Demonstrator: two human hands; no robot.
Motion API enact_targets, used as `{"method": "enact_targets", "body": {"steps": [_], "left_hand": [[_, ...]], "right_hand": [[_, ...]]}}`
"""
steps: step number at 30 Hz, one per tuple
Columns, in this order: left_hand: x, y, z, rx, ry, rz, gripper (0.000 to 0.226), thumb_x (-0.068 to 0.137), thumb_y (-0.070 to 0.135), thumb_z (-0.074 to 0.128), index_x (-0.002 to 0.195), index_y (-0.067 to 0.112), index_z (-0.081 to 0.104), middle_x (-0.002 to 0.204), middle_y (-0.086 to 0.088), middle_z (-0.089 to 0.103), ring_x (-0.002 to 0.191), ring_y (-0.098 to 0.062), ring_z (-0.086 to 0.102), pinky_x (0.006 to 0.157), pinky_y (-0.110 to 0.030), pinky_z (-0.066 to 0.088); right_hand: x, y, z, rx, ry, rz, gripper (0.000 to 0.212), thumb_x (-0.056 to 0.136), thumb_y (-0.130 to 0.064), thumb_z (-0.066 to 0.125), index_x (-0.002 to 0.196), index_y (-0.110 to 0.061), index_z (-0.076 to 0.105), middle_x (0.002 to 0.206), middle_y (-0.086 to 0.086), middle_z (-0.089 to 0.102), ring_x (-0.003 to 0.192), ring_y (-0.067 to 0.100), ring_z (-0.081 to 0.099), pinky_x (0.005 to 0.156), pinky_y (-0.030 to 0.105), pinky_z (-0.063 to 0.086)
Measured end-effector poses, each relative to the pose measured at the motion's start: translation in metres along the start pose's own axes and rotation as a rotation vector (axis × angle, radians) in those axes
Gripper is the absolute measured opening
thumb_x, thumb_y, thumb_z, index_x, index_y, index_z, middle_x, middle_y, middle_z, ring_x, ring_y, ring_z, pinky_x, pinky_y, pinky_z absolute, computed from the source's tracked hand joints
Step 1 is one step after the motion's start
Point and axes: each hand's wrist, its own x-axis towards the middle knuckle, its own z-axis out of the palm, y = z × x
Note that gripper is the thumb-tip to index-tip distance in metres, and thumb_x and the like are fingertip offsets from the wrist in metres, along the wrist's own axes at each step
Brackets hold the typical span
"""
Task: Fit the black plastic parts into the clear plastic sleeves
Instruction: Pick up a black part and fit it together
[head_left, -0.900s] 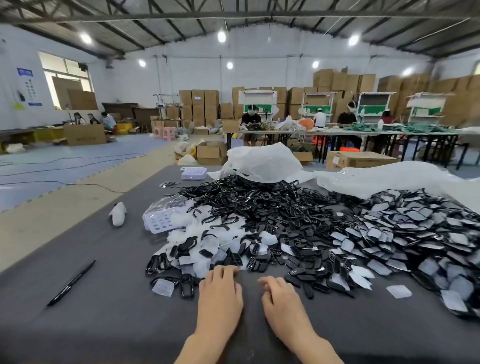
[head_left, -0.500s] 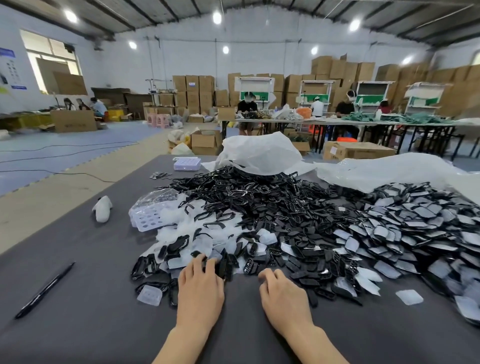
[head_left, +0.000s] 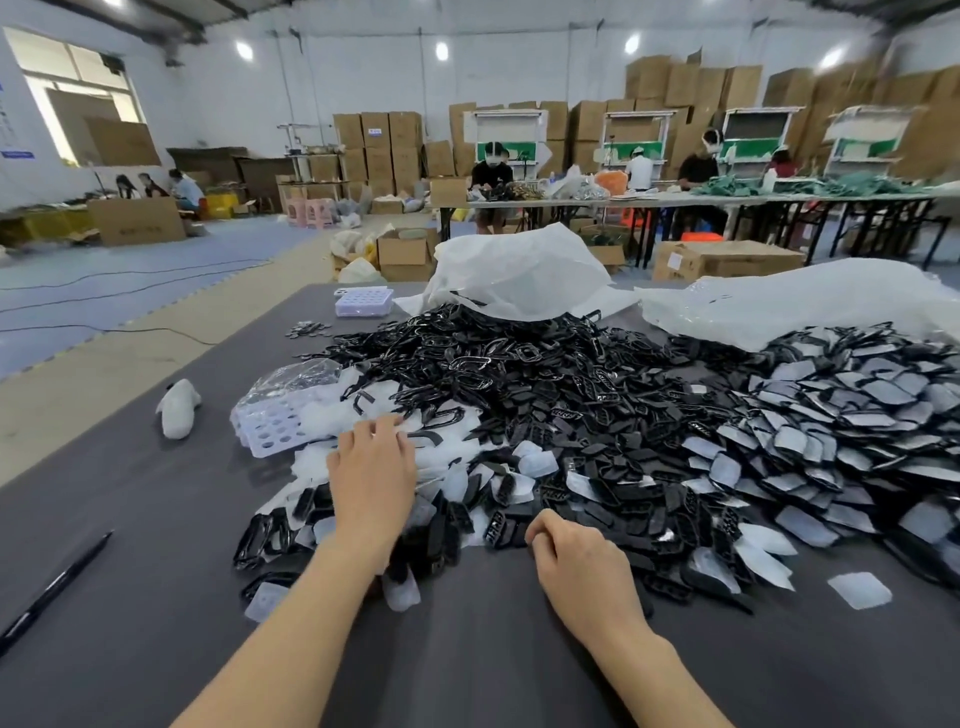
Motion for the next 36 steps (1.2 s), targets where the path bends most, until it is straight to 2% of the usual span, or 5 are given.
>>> {"method": "enact_targets", "body": {"steps": [9, 17, 25, 30, 36], "left_hand": [[0.04, -0.01, 0.015, 0.12, -0.262, 0.003, 0.029, 0.104, 0.024, 0.041, 0.126, 0.018, 0.059, 0.123, -0.009, 0.06, 0.115, -0.031, 0.053, 0.103, -0.045, 0.037], [0.035, 0.006, -0.004, -0.278, -0.019, 0.122, 0.024, 0.104, 0.017, 0.049, 0.122, 0.012, 0.064, 0.111, -0.003, 0.058, 0.083, -0.015, 0.057, 0.076, -0.032, 0.047], [-0.056, 0.061, 0.008, -0.266, 0.136, 0.706, 0.03, 0.097, 0.023, 0.05, 0.126, 0.02, 0.053, 0.101, 0.005, 0.062, 0.089, -0.015, 0.057, 0.079, -0.026, 0.046], [-0.088, 0.083, 0.04, -0.199, -0.018, 0.813, 0.076, 0.075, 0.014, 0.078, 0.142, 0.014, 0.042, 0.109, 0.004, 0.064, 0.095, -0.018, 0.062, 0.085, -0.026, 0.043], [-0.076, 0.09, 0.038, -0.475, -0.119, 0.878, 0.047, 0.093, 0.012, 0.06, 0.137, 0.019, 0.045, 0.115, 0.006, 0.065, 0.099, -0.013, 0.064, 0.081, -0.027, 0.052]], "right_hand": [[0.005, 0.008, 0.001, 0.096, 0.025, 0.012, 0.021, 0.105, -0.028, 0.042, 0.102, -0.036, 0.061, 0.064, -0.011, 0.055, 0.058, 0.007, 0.048, 0.052, 0.022, 0.031], [0.003, 0.013, -0.001, 0.466, -0.015, 0.062, 0.029, 0.103, -0.019, 0.047, 0.091, -0.041, 0.062, 0.061, -0.004, 0.063, 0.043, 0.009, 0.042, 0.045, 0.02, 0.032], [0.001, 0.009, -0.012, 1.011, 0.039, 0.12, 0.024, 0.1, -0.047, 0.048, 0.119, -0.048, 0.063, 0.1, -0.008, 0.076, 0.068, 0.012, 0.069, 0.057, 0.022, 0.049], [0.007, 0.017, -0.015, 1.286, -0.033, 0.228, 0.032, 0.103, -0.035, 0.05, 0.132, -0.033, 0.063, 0.123, -0.004, 0.073, 0.114, 0.011, 0.069, 0.087, 0.025, 0.057], [0.018, 0.023, -0.018, 1.609, 0.024, 0.431, 0.02, 0.095, -0.023, 0.061, 0.099, -0.022, 0.081, 0.096, 0.012, 0.077, 0.086, 0.019, 0.075, 0.07, 0.025, 0.06]]}}
